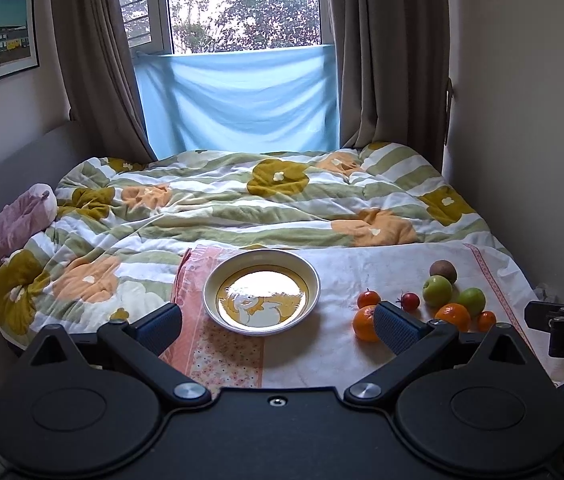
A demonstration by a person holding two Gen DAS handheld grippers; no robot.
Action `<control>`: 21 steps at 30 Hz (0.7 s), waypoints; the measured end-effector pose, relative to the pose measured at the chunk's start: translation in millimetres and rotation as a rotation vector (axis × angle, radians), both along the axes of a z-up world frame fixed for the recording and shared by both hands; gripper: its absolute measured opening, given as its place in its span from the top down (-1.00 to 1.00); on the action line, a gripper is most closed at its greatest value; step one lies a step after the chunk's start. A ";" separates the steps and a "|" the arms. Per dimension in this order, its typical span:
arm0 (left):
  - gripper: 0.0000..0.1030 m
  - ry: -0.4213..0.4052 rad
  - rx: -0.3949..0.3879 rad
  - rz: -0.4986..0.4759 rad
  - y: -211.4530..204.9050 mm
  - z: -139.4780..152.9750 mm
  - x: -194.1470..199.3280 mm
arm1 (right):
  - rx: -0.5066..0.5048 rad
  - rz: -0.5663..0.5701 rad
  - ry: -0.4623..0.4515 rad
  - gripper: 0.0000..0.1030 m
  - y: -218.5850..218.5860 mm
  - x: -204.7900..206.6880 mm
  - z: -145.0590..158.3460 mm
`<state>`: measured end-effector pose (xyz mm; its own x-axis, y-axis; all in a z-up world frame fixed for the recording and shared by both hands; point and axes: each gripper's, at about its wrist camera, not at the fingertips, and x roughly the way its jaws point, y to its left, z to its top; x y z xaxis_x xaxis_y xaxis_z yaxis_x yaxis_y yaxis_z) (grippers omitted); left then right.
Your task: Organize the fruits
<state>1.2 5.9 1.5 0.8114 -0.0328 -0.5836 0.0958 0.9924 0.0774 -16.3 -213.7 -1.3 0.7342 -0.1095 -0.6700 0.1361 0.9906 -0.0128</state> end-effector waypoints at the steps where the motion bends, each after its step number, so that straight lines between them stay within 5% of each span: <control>1: -1.00 0.001 0.000 0.000 0.1 -0.2 0.0 | 0.000 -0.001 0.001 -1.00 -0.3 0.7 0.0; 21: -1.00 0.002 0.004 -0.006 -0.1 2.9 3.3 | -0.001 -0.001 0.000 -1.00 1.5 3.0 -1.2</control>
